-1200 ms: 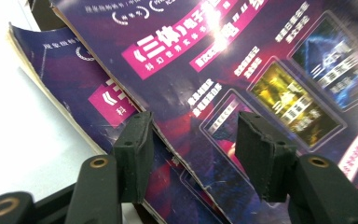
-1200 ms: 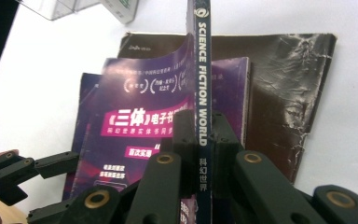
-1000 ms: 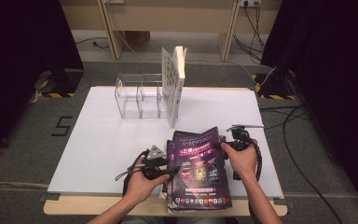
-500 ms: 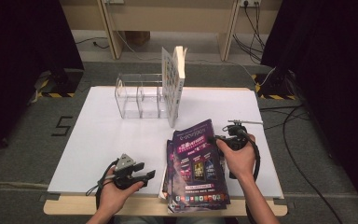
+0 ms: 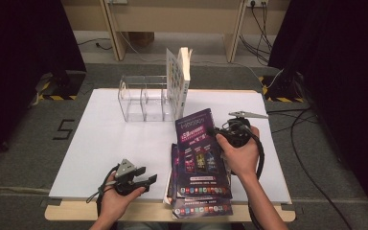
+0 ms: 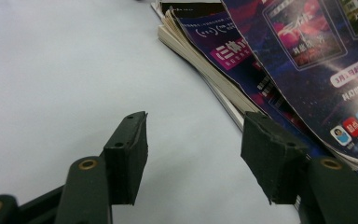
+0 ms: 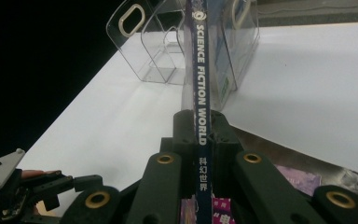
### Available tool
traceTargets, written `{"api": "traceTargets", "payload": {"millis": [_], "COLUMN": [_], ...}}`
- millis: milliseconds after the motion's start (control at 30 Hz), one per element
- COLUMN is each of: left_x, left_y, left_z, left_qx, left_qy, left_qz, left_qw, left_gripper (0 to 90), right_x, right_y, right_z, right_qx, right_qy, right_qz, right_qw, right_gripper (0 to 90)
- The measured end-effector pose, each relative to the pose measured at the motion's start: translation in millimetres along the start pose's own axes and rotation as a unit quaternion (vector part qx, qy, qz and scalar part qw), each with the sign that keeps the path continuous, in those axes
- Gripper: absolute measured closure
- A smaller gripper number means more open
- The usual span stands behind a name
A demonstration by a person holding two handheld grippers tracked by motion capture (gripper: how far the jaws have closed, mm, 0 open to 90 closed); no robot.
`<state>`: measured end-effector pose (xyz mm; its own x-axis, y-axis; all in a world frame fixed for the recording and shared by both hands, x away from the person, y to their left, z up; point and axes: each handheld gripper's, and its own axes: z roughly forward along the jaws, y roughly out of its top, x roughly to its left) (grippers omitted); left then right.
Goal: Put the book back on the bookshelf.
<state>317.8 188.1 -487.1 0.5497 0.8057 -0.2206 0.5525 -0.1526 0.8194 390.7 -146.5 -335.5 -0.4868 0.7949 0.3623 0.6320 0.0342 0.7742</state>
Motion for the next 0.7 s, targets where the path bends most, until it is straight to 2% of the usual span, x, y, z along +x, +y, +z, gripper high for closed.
{"api": "traceTargets", "payload": {"millis": [700], "left_x": [3.0], "left_y": [0.5], "left_z": [0.2], "left_qx": [-0.008], "left_qy": [0.008], "left_qz": [0.0], "left_qw": [0.9999], "left_gripper": [40.6], "right_x": [19.3], "right_y": [17.7], "right_z": [2.3], "right_qx": [-0.044], "right_qy": [0.01], "right_qz": [-0.029], "right_qw": [0.9986], "right_gripper": [84.6]}}
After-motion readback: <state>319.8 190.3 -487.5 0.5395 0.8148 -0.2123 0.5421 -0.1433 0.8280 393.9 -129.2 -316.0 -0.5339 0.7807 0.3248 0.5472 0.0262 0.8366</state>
